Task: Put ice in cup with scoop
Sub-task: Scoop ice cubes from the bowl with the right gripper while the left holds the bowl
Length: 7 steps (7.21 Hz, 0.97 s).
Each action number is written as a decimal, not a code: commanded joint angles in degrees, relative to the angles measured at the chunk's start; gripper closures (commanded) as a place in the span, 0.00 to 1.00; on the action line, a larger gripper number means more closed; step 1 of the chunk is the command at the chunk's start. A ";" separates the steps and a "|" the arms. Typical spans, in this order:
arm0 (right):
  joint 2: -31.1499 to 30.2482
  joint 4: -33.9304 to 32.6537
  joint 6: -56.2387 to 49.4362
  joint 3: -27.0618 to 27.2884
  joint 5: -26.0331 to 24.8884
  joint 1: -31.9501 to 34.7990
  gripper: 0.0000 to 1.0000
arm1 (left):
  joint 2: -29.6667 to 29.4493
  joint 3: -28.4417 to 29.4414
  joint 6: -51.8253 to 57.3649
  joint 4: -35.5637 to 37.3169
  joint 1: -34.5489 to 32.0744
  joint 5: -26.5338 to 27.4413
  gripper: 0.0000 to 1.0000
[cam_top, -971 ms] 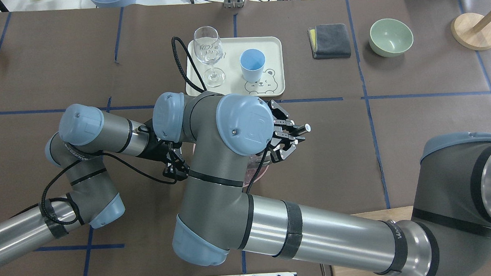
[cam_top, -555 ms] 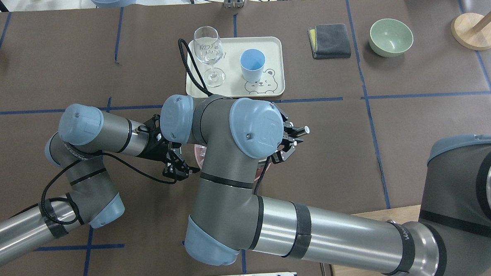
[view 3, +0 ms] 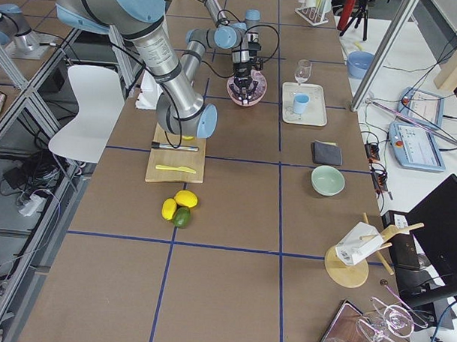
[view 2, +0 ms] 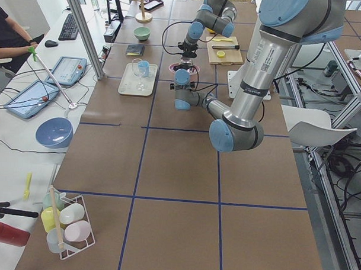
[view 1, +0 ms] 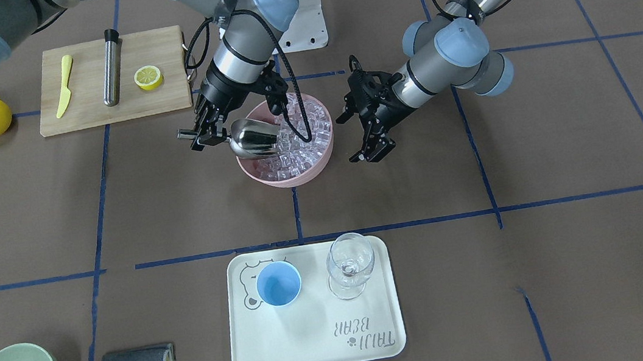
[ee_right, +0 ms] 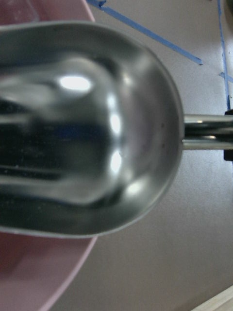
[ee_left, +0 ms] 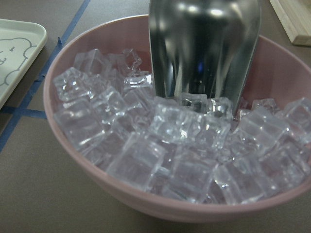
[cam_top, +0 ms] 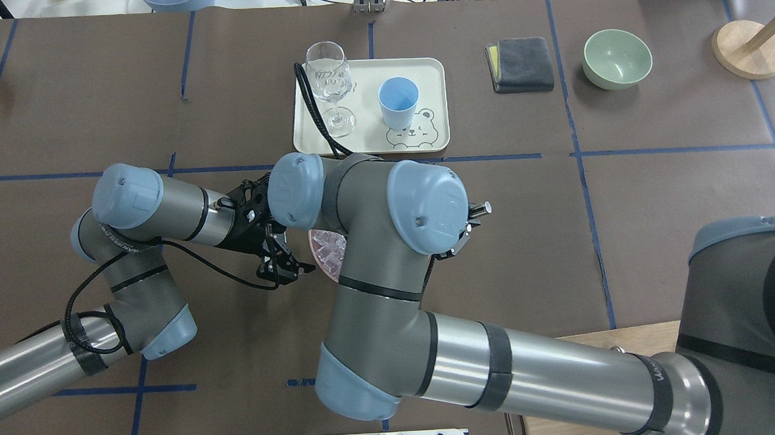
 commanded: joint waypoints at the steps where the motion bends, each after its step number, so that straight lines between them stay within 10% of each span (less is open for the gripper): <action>1: -3.19 8.06 0.26 0.56 2.34 0.63 1.00 | 0.07 -0.08 0.00 0.00 0.00 0.00 0.00; 7: -6.10 18.20 0.26 0.65 9.90 3.88 1.00 | 0.07 -0.25 -0.18 -0.09 -0.18 0.00 0.00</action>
